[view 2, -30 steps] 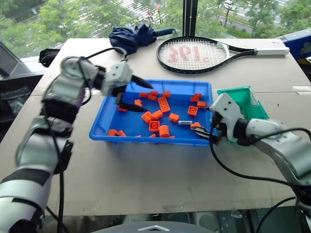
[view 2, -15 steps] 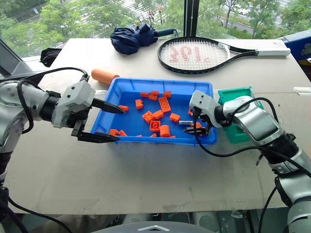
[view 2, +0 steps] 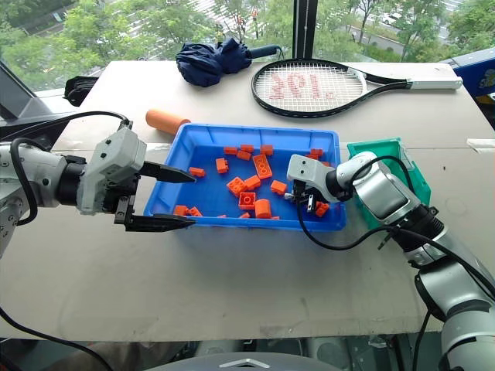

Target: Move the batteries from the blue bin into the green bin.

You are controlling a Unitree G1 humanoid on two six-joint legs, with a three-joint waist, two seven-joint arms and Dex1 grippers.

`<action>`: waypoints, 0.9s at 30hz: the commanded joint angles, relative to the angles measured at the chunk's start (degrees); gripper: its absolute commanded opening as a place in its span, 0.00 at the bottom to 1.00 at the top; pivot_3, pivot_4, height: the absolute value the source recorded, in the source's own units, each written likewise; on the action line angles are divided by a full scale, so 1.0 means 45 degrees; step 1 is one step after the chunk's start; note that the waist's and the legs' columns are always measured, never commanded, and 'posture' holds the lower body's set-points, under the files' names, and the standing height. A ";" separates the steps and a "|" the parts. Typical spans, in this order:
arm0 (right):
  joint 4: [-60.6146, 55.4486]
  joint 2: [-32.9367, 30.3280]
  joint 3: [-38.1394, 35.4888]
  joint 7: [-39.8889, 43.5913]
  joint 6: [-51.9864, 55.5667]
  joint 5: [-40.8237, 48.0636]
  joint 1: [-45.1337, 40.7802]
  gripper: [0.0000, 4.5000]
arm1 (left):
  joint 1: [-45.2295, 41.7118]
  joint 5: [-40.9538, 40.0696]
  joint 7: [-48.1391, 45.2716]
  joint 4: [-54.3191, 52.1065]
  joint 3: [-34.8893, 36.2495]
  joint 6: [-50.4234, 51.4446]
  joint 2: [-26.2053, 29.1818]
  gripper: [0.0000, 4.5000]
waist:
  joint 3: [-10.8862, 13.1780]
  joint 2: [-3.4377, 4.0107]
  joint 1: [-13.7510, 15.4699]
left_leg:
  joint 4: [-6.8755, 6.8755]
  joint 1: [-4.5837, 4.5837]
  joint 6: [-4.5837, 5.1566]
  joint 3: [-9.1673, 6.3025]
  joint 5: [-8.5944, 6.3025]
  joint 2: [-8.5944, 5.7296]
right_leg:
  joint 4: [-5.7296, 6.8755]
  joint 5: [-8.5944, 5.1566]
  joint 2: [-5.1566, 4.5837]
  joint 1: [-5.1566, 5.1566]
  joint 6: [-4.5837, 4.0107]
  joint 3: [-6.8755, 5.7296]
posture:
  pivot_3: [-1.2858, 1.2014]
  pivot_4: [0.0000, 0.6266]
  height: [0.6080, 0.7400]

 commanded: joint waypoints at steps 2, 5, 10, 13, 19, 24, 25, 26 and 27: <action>-0.1629 -0.0288 -0.1303 0.0200 0.0805 0.0506 -0.0073 0.01 | -0.0874 -0.0506 0.0181 -0.0270 -0.0239 0.0135 -0.0021 1.00 | 0.0001 0.0001 -0.0002 | 0.0000 -0.0001 0.0000 0.0001 0.0000 -0.0001 | 0.0001 0.0000 0.0000 0.0000 0.0000 0.0003 | 0.52 0.24 1.00; -0.2859 -0.0432 -0.2799 -0.0408 0.2008 0.1187 0.0065 0.01 | -0.1419 -0.0777 0.0378 -0.0250 -0.0502 0.0252 -0.0325 1.00 | 0.0002 0.0003 0.0032 | -0.0001 -0.0009 0.0000 0.0002 0.0000 -0.0001 | 0.0001 0.0000 -0.0002 -0.0009 0.0000 0.0004 | 0.52 0.24 1.00; -0.4327 -0.1744 -0.5638 -0.1549 0.3830 0.1592 0.0540 0.01 | -0.2331 -0.0969 0.0874 0.0061 -0.0962 0.0109 -0.1281 1.00 | 0.0002 0.0003 0.0276 | -0.0002 -0.0009 0.0004 0.0005 -0.0002 -0.0006 | 0.0001 0.0000 -0.0007 -0.0008 0.0001 0.0008 | 0.52 0.24 1.00; -0.4603 -0.2703 -0.6894 -0.2178 0.4433 0.1550 0.1054 0.01 | -0.3039 -0.1019 0.1258 0.0407 -0.1252 -0.0027 -0.2167 1.00 | 0.0001 0.0001 0.0395 | -0.0002 -0.0010 0.0005 0.0009 -0.0003 -0.0017 | -0.0005 0.0000 -0.0018 -0.0004 0.0001 0.0007 | 0.52 0.24 1.00; -0.4694 -0.3667 -0.8592 -0.3034 0.5221 0.1690 0.2436 0.01 | -0.4313 -0.0687 0.1571 0.1132 -0.2053 -0.0484 -0.3791 1.00 | 0.0001 0.0001 0.0296 | 0.0000 -0.0005 0.0007 0.0020 -0.0004 -0.0020 | 0.0003 0.0001 -0.0015 -0.0003 0.0002 0.0021 | 0.52 0.24 1.00; -0.4422 -0.3830 -0.8985 -0.3532 0.5399 0.1771 0.3358 0.01 | -0.4994 -0.0377 0.1356 0.1740 -0.2562 -0.1186 -0.4636 1.00 | 0.0000 0.0004 0.0215 | -0.0010 0.0002 0.0007 0.0032 -0.0003 -0.0014 | 0.0004 0.0001 -0.0003 -0.0008 0.0000 0.0036 | 0.52 0.24 1.00; -0.4352 -0.3905 -0.8988 -0.3554 0.5218 0.1753 0.3501 0.01 | -0.5008 -0.0383 0.1325 0.1752 -0.2584 -0.1260 -0.4728 1.00 | 0.0000 0.0004 0.0221 | -0.0010 0.0004 0.0007 0.0038 -0.0003 -0.0014 | 0.0004 0.0001 -0.0004 -0.0008 0.0001 0.0042 | 0.52 0.24 1.00; -0.4304 -0.3965 -0.8988 -0.3572 0.5079 0.1757 0.3603 0.01 | -0.5014 -0.0385 0.1299 0.1764 -0.2603 -0.1318 -0.4785 1.00 | 0.0000 0.0004 0.0223 | -0.0010 0.0002 0.0007 0.0039 -0.0003 -0.0013 | 0.0001 0.0001 -0.0006 -0.0008 0.0001 0.0044 | 0.52 0.24 1.00; -0.4338 -0.4071 -0.9059 -0.3446 0.4959 0.1857 0.3795 0.10 | -0.4944 -0.0378 0.1342 0.1741 -0.2584 -0.1413 -0.4863 1.00 | 0.0000 0.0005 0.0225 | -0.0010 0.0002 0.0007 0.0040 -0.0003 -0.0013 | 0.0000 0.0001 -0.0007 -0.0008 0.0001 0.0045 | 0.52 0.24 1.00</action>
